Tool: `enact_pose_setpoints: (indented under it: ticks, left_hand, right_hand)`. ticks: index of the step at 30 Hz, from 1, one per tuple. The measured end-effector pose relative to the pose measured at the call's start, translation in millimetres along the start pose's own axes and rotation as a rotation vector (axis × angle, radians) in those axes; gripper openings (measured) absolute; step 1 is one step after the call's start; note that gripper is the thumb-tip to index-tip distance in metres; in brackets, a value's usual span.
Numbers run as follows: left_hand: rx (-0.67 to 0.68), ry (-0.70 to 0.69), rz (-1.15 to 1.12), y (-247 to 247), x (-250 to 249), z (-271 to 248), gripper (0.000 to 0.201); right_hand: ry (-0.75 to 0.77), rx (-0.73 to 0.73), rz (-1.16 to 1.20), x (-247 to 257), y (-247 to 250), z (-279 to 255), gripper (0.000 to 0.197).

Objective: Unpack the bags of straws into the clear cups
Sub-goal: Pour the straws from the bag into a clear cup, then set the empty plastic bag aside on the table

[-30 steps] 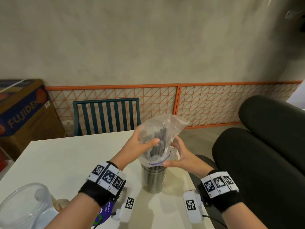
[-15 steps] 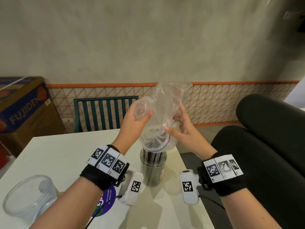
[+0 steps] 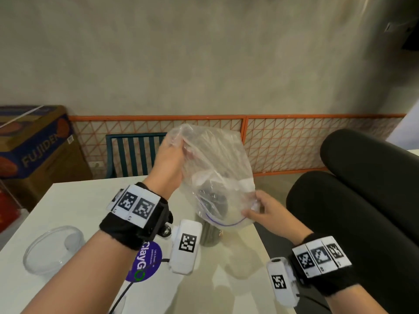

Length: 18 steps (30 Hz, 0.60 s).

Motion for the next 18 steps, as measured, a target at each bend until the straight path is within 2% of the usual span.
enact_pose_setpoints:
  ticks: [2,4,6,8,9,11,13,15,16,18]
  left_hand:
    - [0.025,-0.010,0.136,-9,10,-13,0.027]
    - [0.091,-0.056,0.287,-25,14,-30,0.023]
    - [0.159,-0.069,0.404,-43,18,-47,0.022]
    - [0.223,-0.068,0.493,-58,24,-60,0.032]
    - [0.245,-0.073,0.516,-63,26,-65,0.034]
    - [0.282,-0.068,0.515,-63,35,-74,0.036]
    - [0.364,-0.069,0.524,-59,54,-81,0.050]
    - [0.485,-0.051,0.643,-56,87,-89,0.072]
    - [0.516,-0.011,0.714,-50,108,-91,0.073]
    - [0.489,0.096,0.800,-30,149,-91,0.053]
  right_hand:
    - [0.003,-0.018,0.008,11,7,-15,0.069]
    - [0.096,-0.144,-0.018,43,33,-23,0.104]
    - [0.224,-0.223,-0.158,81,50,-26,0.114]
    - [0.260,-0.198,-0.297,101,49,-20,0.106]
    - [0.237,-0.166,-0.310,101,45,-16,0.094]
    - [0.228,-0.144,-0.271,98,39,-14,0.049]
    - [0.260,-0.178,-0.222,96,37,-16,0.004]
    - [0.284,-0.183,-0.209,96,37,-20,0.024]
    - [0.281,-0.170,-0.202,97,37,-21,0.026]
    - [0.303,-0.133,-0.223,101,37,-23,0.017]
Point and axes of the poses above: each hand's wrist, its own z-axis towards the middle knuckle, its own y-axis out of the back of the hand, x = y × z, the point moved 9 cm from there along z, towards the middle knuckle, and after that the axes turned 12 degrees about y, right-handed, at the moved point
